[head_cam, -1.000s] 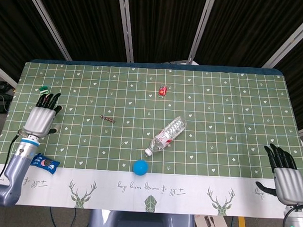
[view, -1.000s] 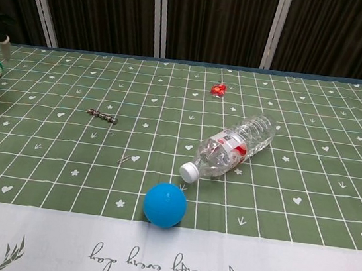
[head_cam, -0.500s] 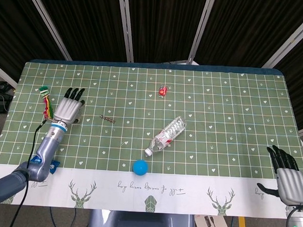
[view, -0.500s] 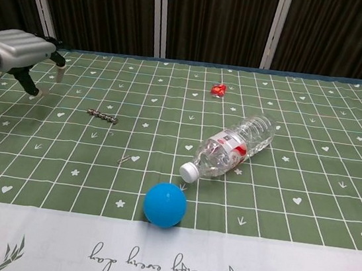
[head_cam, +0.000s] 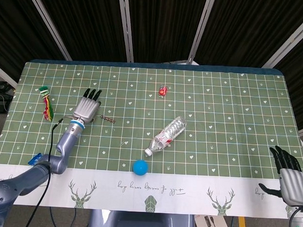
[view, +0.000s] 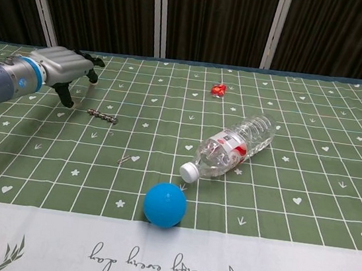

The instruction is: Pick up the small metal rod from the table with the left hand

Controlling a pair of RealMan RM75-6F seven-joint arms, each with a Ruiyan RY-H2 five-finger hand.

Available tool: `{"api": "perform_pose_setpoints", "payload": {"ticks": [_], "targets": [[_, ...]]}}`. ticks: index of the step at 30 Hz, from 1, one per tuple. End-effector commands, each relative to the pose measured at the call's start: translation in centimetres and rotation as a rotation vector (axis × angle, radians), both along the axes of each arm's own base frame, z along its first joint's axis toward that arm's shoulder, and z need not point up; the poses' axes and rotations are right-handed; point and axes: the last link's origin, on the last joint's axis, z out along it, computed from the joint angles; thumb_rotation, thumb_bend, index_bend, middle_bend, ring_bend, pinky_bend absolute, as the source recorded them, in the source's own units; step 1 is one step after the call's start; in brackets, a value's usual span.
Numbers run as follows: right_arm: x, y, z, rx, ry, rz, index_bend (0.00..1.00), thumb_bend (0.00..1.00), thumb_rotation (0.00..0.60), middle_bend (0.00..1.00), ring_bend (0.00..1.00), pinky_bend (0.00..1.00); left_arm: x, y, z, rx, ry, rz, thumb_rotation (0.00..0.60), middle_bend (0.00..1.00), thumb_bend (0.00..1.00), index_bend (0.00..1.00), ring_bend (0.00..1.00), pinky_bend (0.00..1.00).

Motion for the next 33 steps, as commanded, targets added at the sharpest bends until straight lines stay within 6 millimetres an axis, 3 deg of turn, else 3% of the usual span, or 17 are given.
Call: {"api": "perform_pose_setpoints", "payload": {"ticks": [1, 21, 33], "targets": [[0.0, 0.0, 0.0, -0.001, -0.001, 0.0, 0.0, 0.06, 0.6, 0.0, 0.0, 0.09, 0.7, 0.2, -0.9, -0.01, 0.002, -0.007, 0.6, 0.0, 0.3, 0.47, 0.0, 0.0], [0.0, 0.0, 0.1, -0.005, -0.005, 0.0, 0.0, 0.06, 0.6, 0.0, 0.0, 0.09, 0.4, -0.2, -2.5, -0.037, 0.033, 0.004, 0.6, 0.0, 0.3, 0.52, 0.0, 0.0], [0.0, 0.0, 0.1, -0.005, -0.003, 0.001, 0.0, 0.06, 0.6, 0.0, 0.0, 0.09, 0.3, -0.3, -2.4, -0.035, 0.028, -0.003, 0.6, 0.0, 0.39, 0.6, 0.0, 0.0]]}}
